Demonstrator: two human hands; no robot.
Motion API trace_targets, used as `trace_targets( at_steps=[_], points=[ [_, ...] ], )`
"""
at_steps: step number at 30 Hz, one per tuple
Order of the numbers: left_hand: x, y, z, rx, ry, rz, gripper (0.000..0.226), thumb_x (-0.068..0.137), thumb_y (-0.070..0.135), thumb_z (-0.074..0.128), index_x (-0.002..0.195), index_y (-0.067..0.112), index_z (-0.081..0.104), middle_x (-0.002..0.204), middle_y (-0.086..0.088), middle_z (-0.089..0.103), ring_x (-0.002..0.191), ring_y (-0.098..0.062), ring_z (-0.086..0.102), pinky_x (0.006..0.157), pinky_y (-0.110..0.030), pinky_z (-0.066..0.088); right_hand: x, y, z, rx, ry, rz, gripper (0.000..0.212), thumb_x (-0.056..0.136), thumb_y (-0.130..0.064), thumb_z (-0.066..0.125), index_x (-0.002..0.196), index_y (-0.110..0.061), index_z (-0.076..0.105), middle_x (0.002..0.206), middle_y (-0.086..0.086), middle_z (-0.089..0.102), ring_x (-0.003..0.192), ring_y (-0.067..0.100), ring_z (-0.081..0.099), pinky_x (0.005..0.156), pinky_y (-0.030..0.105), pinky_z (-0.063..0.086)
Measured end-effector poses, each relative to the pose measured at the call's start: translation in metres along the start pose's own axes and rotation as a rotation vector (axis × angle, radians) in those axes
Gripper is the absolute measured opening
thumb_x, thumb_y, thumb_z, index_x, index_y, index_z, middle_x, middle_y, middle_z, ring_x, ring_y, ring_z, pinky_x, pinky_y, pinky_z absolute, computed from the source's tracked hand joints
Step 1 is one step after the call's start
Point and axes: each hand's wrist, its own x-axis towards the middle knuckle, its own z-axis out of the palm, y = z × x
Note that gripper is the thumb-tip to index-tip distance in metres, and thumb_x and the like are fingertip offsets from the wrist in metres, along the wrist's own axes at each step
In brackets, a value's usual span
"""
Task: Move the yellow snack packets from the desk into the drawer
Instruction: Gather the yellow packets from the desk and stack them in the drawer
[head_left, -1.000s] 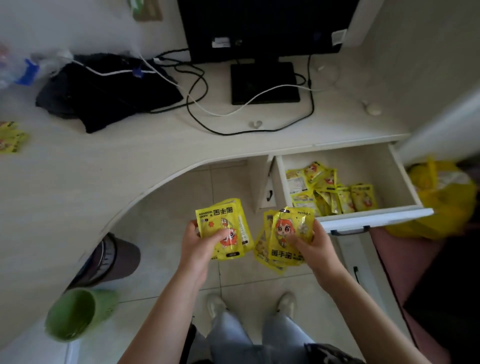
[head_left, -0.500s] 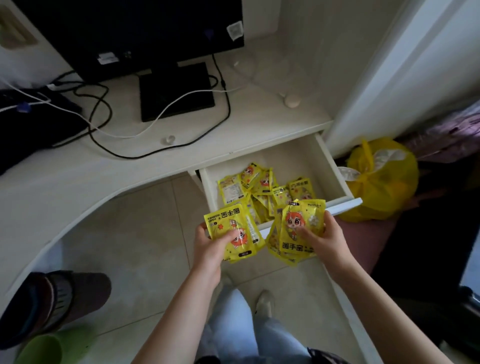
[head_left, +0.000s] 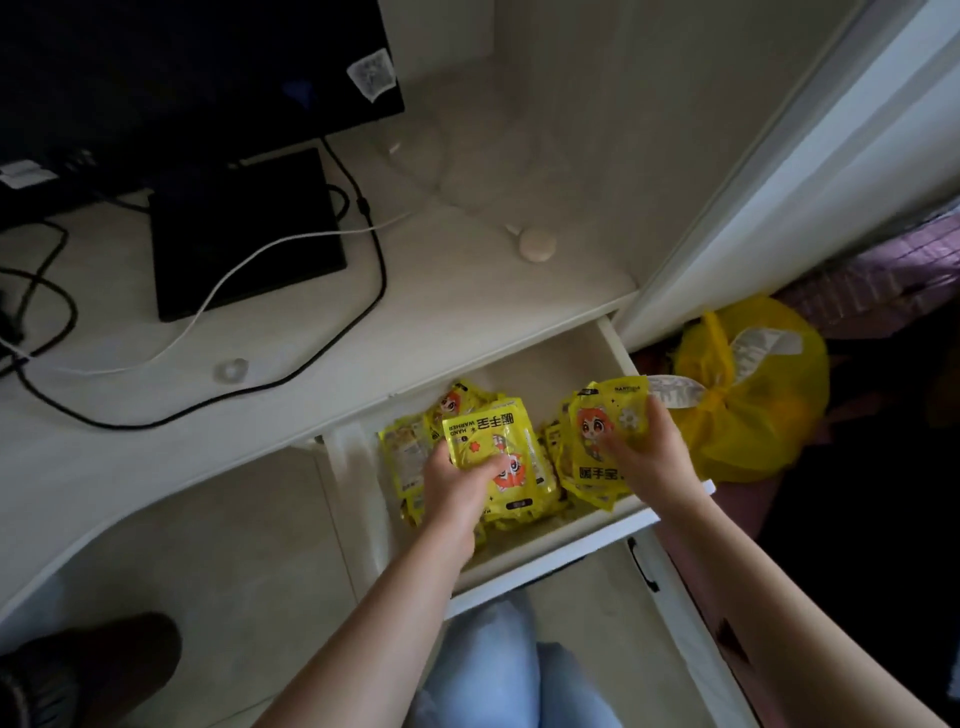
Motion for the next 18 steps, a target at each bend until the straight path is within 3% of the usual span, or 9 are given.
trace_targets(
  at_steps=[2, 6, 13, 18],
  points=[
    [0.015, 0.004, 0.014, 0.042, 0.022, -0.022, 0.09, 0.068, 0.022, 0.087, 0.144, 0.014, 0.039, 0.145, -0.005, 0.047, 0.126, -0.025, 0.049, 0.104, -0.04, 0.041, 0.024, 0.005, 0.0, -0.088, -0.016, 0.034, 0.035, 0.083, -0.019, 0.07, 0.111, -0.022, 0.05, 0.1, -0.001, 0.065, 0.092, 0.02, 0.066, 0.073, 0.044, 0.059],
    [0.043, 0.004, 0.037, 0.096, 0.067, -0.088, 0.087, 0.069, 0.023, 0.086, 0.142, 0.013, 0.041, 0.146, -0.008, 0.046, 0.13, -0.029, 0.048, 0.107, -0.047, 0.042, 0.066, 0.015, 0.003, -0.237, -0.091, 0.058, 0.038, 0.081, -0.021, 0.071, 0.111, -0.026, 0.047, 0.092, -0.016, 0.058, 0.093, 0.018, 0.063, 0.069, 0.033, 0.055],
    [0.078, -0.007, 0.059, 0.216, 0.163, -0.086, 0.094, 0.075, 0.026, 0.082, 0.151, 0.012, 0.027, 0.155, -0.01, 0.033, 0.14, -0.03, 0.035, 0.113, -0.044, 0.034, 0.117, 0.032, 0.03, -0.38, -0.341, 0.136, 0.065, 0.083, -0.03, 0.07, 0.138, -0.012, 0.041, 0.13, 0.008, 0.059, 0.118, 0.026, 0.056, 0.095, 0.039, 0.05],
    [0.094, -0.013, 0.076, 0.247, 0.21, -0.072, 0.095, 0.077, 0.03, 0.08, 0.152, 0.013, 0.023, 0.157, -0.011, 0.03, 0.142, -0.032, 0.032, 0.114, -0.048, 0.033, 0.14, 0.043, 0.046, -0.385, -0.358, 0.159, 0.043, 0.086, -0.023, 0.067, 0.125, -0.016, 0.05, 0.104, -0.002, 0.062, 0.09, 0.016, 0.059, 0.067, 0.024, 0.042]
  ],
)
